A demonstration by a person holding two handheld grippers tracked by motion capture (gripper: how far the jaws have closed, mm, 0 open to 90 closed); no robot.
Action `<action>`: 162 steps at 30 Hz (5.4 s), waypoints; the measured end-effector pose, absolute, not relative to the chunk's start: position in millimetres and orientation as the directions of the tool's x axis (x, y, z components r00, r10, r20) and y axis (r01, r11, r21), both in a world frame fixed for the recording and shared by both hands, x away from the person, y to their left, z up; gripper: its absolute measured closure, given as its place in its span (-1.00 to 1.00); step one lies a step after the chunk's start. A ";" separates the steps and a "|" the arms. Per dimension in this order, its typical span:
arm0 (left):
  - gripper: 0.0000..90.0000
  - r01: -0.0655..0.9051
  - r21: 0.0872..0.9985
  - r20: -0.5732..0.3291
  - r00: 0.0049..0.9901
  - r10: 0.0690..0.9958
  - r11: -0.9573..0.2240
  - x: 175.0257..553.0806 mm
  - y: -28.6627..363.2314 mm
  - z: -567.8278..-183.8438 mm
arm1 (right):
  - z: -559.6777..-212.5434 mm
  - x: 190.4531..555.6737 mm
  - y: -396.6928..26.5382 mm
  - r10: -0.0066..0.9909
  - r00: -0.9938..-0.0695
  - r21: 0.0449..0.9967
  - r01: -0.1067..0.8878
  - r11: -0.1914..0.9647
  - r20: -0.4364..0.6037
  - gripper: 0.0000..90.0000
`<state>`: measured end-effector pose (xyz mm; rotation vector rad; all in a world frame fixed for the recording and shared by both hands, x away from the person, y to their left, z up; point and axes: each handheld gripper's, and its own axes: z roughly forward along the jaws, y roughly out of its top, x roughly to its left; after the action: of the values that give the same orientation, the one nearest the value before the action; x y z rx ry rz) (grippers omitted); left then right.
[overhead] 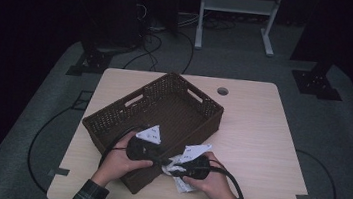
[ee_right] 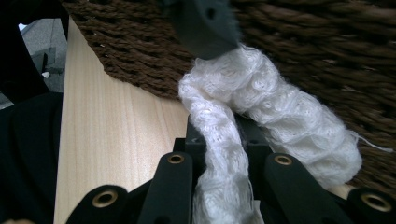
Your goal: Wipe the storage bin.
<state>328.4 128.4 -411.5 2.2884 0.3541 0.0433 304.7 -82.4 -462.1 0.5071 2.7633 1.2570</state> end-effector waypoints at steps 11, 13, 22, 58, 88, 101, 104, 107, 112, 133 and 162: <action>0.37 0.238 0.734 -0.072 0.959 0.275 -0.636 328.5 127.5 -411.6 | -463.2 299.8 -74.8 0.291 -0.953 0.748 0.257 0.612 0.089 0.73; 0.37 0.238 0.734 -0.073 0.959 0.275 -0.636 328.6 127.6 -411.6 | -463.1 298.5 -73.1 0.290 -0.953 0.751 0.258 0.608 0.092 0.73; 0.37 0.240 0.733 -0.075 0.958 0.276 -0.636 328.3 127.5 -411.7 | -454.1 291.3 -66.8 0.250 -0.965 0.778 0.217 0.589 0.080 0.73; 0.37 0.244 0.738 -0.078 0.957 0.280 -0.629 327.7 127.0 -412.1 | -464.2 288.9 -57.9 0.247 -0.968 0.754 0.187 0.630 0.034 0.73; 0.38 0.233 0.729 -0.070 0.961 0.269 -0.644 328.7 127.9 -411.3 | -436.9 268.1 -54.0 0.197 -0.980 0.838 0.117 0.533 0.012 0.73; 0.38 0.239 0.734 -0.077 0.959 0.271 -0.636 328.6 127.5 -412.0 | -415.0 252.3 -50.9 0.144 -0.989 0.889 0.046 0.456 -0.022 0.73; 0.38 0.239 0.733 -0.078 0.959 0.271 -0.637 328.6 127.5 -411.9 | -413.4 248.4 -46.2 0.133 -0.991 0.890 0.034 0.454 -0.030 0.73; 0.38 0.240 0.735 -0.077 0.959 0.273 -0.634 328.3 127.2 -412.1 | -417.0 247.9 -41.6 0.125 -0.992 0.885 0.029 0.465 -0.033 0.73; 0.38 0.241 0.734 -0.078 0.959 0.274 -0.635 328.2 127.3 -412.0 | -429.8 247.9 -33.8 0.121 -0.992 0.865 0.024 0.501 -0.042 0.73; 0.38 0.241 0.733 -0.078 0.959 0.274 -0.636 328.1 127.4 -411.8 | -476.8 246.8 -15.6 0.102 -0.994 0.777 0.032 0.629 -0.042 0.73; 0.38 0.239 0.732 -0.075 0.959 0.272 -0.638 328.2 127.7 -411.7 | -454.5 250.7 -105.4 0.320 -0.947 0.807 0.157 0.569 -0.041 0.73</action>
<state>328.2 127.7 -411.7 2.2876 0.3567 0.0530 250.7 -105.4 -454.5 0.4023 2.6175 1.3185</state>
